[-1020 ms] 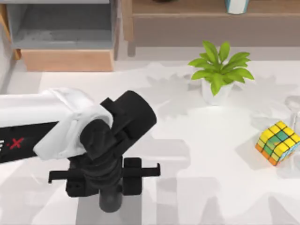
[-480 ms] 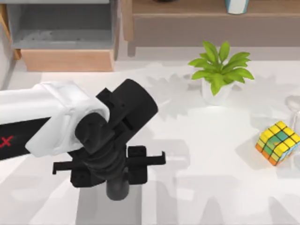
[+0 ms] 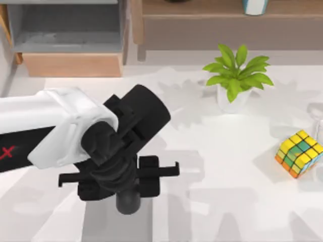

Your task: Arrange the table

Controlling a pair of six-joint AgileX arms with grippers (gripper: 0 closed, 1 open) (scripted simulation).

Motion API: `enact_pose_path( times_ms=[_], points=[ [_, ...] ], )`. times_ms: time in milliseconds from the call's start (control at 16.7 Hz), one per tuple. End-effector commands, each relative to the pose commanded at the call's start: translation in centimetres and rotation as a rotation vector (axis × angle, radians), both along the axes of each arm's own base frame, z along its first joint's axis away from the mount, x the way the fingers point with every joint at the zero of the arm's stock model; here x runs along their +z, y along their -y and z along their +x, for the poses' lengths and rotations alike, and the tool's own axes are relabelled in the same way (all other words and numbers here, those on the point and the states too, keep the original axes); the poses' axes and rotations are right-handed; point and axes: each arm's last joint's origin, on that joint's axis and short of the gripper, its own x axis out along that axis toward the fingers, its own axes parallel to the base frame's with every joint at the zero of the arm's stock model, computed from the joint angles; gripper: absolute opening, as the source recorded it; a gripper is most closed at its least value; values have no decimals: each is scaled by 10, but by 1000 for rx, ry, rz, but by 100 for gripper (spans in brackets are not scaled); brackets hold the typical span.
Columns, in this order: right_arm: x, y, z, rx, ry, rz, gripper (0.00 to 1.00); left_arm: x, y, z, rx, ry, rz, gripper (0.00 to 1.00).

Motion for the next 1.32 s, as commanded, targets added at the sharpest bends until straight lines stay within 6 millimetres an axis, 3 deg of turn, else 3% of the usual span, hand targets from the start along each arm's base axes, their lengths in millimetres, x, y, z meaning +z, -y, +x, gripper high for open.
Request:
enact_pose_path(
  times_ms=[420,720,1320],
  points=[
    [0,0,0,0,0,0,100,-31,-6,-7,-3,-97,88,0],
    [0,0,0,0,0,0,100,-33,-7,-7,-3,-104,94,0],
    [0,0,0,0,0,0,100,-33,-7,-7,-3,-104,94,75]
  ],
)
